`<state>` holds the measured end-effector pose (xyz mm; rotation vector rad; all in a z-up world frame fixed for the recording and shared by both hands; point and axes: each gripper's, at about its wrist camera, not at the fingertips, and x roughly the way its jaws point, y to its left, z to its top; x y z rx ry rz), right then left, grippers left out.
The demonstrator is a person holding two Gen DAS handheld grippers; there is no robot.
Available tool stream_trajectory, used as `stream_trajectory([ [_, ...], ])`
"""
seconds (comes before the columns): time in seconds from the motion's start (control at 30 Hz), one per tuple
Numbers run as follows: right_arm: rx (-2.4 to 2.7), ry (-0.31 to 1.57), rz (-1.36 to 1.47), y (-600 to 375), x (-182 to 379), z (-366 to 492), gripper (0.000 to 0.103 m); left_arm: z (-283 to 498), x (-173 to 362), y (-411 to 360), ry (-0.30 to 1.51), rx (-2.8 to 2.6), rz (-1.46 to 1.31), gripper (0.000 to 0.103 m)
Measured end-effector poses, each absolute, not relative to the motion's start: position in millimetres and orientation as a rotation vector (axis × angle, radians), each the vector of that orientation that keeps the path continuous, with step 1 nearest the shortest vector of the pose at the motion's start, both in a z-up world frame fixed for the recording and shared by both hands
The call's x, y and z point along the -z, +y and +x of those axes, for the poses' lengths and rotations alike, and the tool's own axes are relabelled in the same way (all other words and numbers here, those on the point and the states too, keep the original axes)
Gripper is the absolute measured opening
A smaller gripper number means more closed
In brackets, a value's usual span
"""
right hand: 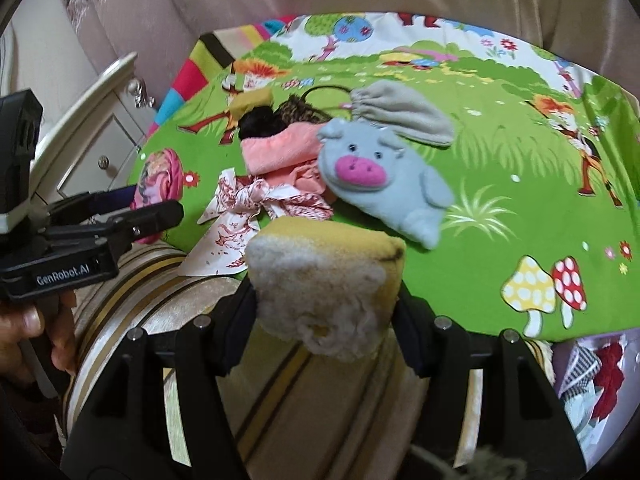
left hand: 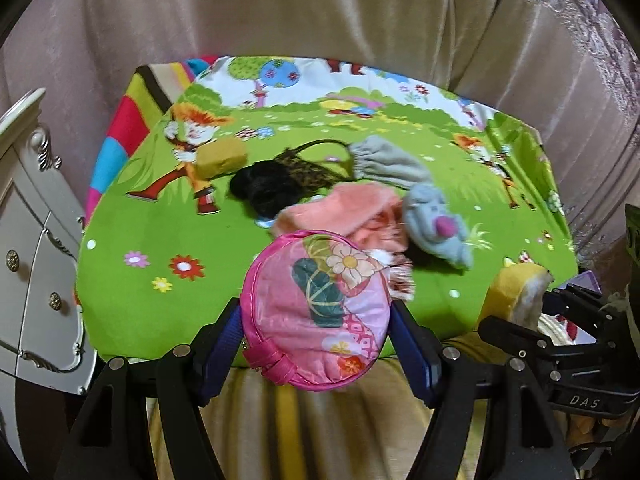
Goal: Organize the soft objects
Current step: 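Carry the sponge and pink pouch into the box and open both tools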
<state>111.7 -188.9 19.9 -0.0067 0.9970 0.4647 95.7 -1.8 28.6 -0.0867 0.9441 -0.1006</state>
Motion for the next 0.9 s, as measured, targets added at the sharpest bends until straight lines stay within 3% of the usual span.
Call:
stream_trajectory([
  [0.9, -0.164, 0.877, 0.170, -386.4, -54.2, 32.8, 0.065, 56.7, -53.4, -178.8, 0.913, 0.444, 0.062, 0.072],
])
